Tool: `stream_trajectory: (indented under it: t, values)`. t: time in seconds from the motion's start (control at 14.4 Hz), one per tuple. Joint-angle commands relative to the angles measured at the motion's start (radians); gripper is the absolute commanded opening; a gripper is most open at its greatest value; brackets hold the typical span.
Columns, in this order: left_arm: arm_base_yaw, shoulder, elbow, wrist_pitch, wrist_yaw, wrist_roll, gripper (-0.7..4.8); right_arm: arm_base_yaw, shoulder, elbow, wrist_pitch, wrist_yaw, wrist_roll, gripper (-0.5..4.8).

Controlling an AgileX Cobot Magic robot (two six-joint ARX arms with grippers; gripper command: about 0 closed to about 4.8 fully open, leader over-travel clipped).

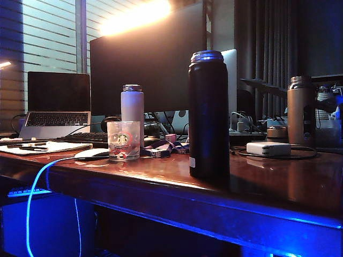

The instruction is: Pick up the black thermos, pour a little water from inside into the glass cup, then place the black thermos back on the table.

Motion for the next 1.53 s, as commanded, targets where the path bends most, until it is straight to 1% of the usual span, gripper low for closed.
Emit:
stream_trajectory:
  t: [0.07,0.21,0.28,0.35,0.42,0.49,0.55,0.62,0.69,0.76,0.83,0.9,0.97,1.04,1.11,1.18,1.25,1.32,1.39,1.46,1.53]
  values:
    - [0.0,0.266,0.251,-0.201,0.313,0.077,0.28,0.0,0.143,0.097,0.009,-0.13,-0.004,-0.01]
    - [0.0,0.372,0.369,-0.336,0.449,0.132,0.28,0.0,0.195,0.127,0.05,-0.225,-0.004,-0.01]
    - [0.0,0.402,0.423,-0.456,0.468,0.189,0.28,0.001,0.215,0.128,0.063,-0.262,-0.005,-0.01]
    - [0.0,0.399,0.43,-0.519,0.467,0.229,0.28,0.001,0.24,0.128,0.038,-0.29,-0.005,-0.01]
    - [0.0,0.392,0.431,-0.622,0.446,0.285,0.28,0.003,0.299,0.128,0.0,-0.318,-0.031,-0.01]
    - [0.0,0.394,0.43,-0.701,0.418,0.321,0.28,0.02,0.344,0.128,0.002,-0.338,-0.046,-0.01]
    - [-0.002,0.396,0.43,-0.753,0.402,0.356,0.28,0.056,0.386,0.128,0.014,-0.333,-0.076,-0.01]
    - [-0.007,0.399,0.43,-0.762,0.375,0.391,0.28,0.099,0.434,0.128,0.045,-0.333,-0.1,-0.01]
    - [-0.018,0.399,0.43,-0.742,0.313,0.415,0.28,0.15,0.482,0.128,0.082,-0.333,-0.101,-0.01]
    - [-0.027,0.399,0.43,-0.705,0.246,0.415,0.28,0.209,0.528,0.128,0.127,-0.326,-0.101,-0.01]
    - [-0.031,0.4,0.43,-0.682,0.243,0.414,0.28,0.258,0.573,0.128,0.181,-0.32,-0.1,-0.01]
    - [-0.055,0.402,0.43,-0.653,0.279,0.41,0.27,0.305,0.629,0.128,0.256,-0.307,-0.096,-0.01]
    - [-0.064,0.401,0.43,-0.65,0.278,0.411,0.28,0.333,0.661,0.128,0.301,-0.302,-0.098,-0.01]
    - [-0.064,0.402,0.43,-0.65,0.28,0.407,0.3,0.344,0.691,0.127,0.332,-0.28,-0.101,0.0]
    - [-0.064,0.407,0.43,-0.646,0.282,0.407,0.3,0.344,0.718,0.127,0.349,-0.28,-0.135,0.02]
    - [-0.063,0.409,0.43,-0.649,0.28,0.407,0.3,0.351,0.743,0.127,0.354,-0.287,-0.178,0.31]
    - [-0.063,0.41,0.43,-0.65,0.278,0.407,0.3,0.364,0.761,0.127,0.354,-0.288,-0.214,0.8]
    - [-0.064,0.41,0.43,-0.65,0.281,0.407,0.3,0.374,0.78,0.127,0.356,-0.288,-0.252,1.8]
    - [-0.064,0.411,0.43,-0.647,0.282,0.407,0.3,0.384,0.796,0.127,0.366,-0.287,-0.271,3.41]
    - [-0.063,0.41,0.43,-0.643,0.281,0.407,0.31,0.394,0.803,0.127,0.374,-0.283,-0.27,4.16]
    - [-0.063,0.41,0.43,-0.644,0.281,0.407,0.37,0.394,0.805,0.127,0.374,-0.284,-0.269,4.21]
